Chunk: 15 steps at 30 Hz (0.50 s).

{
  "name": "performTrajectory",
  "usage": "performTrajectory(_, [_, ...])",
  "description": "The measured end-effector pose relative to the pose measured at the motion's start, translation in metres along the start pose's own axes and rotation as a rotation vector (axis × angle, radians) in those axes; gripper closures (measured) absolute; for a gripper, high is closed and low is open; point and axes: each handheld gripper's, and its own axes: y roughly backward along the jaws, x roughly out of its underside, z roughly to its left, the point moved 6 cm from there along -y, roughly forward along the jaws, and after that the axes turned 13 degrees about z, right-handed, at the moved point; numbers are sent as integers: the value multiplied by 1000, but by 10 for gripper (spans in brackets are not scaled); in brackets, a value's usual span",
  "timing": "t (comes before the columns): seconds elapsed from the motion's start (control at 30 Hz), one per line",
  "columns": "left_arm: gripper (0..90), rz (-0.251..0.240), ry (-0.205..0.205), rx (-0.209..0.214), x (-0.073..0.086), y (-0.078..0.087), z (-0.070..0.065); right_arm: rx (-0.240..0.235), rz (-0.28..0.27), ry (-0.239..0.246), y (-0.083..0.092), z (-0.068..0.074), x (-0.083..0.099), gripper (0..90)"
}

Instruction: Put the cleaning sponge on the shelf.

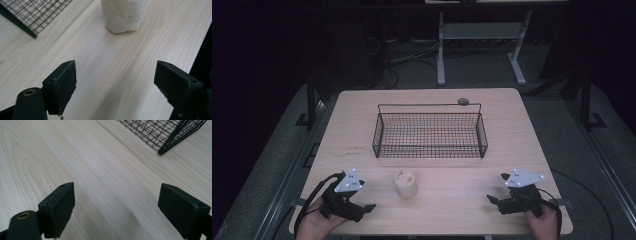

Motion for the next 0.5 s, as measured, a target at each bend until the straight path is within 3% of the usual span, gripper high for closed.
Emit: performTrajectory(0.5, [176,31,-62,23,-29,-5,2,-4,-1,6,1,1,0,135])
